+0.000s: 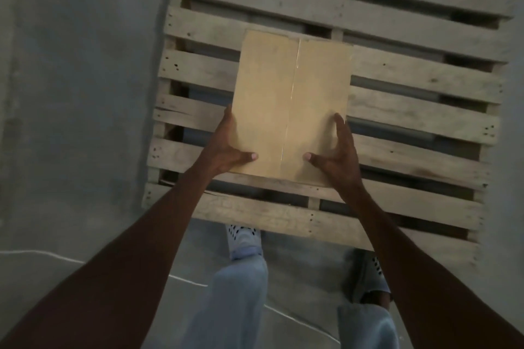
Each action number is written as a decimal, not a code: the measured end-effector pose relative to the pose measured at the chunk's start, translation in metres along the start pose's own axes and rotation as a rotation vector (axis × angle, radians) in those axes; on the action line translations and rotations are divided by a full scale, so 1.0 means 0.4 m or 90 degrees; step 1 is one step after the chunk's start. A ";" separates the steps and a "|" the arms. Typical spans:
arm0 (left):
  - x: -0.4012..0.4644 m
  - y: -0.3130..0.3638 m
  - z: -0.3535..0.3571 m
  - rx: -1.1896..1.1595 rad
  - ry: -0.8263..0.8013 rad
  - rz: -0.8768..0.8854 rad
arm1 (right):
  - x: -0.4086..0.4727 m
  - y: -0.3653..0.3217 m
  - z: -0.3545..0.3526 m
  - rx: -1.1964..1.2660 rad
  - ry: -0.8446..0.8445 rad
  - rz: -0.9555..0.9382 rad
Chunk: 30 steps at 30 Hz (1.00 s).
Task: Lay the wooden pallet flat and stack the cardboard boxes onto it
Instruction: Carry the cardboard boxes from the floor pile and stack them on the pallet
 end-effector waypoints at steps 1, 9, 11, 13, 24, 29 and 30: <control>0.003 -0.004 0.015 -0.002 -0.019 -0.001 | -0.002 0.011 0.000 0.004 0.010 -0.001; 0.022 -0.026 0.048 0.002 -0.047 0.000 | -0.007 0.027 0.001 0.010 0.021 -0.012; 0.018 -0.030 0.054 -0.001 -0.051 -0.004 | -0.009 0.031 -0.003 0.000 0.021 -0.010; 0.009 -0.044 0.066 0.000 -0.062 -0.008 | -0.016 0.039 -0.001 -0.008 0.018 -0.010; 0.008 -0.067 0.084 0.112 -0.029 -0.034 | -0.019 0.056 0.014 -0.065 -0.031 -0.004; -0.056 0.020 0.092 0.258 0.053 -0.011 | -0.041 -0.001 -0.010 -0.072 -0.016 -0.005; -0.075 0.051 0.099 0.280 0.059 0.002 | -0.055 -0.024 -0.024 -0.052 -0.019 -0.016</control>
Point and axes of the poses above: each hand's wrist, its own x-axis towards the middle knuckle, its own z-axis out of the palm, y = z × x, the point moved 10 cm from there along x, towards the middle knuckle, and after that the axes turned 14 degrees about x, right-handed, at the moved point
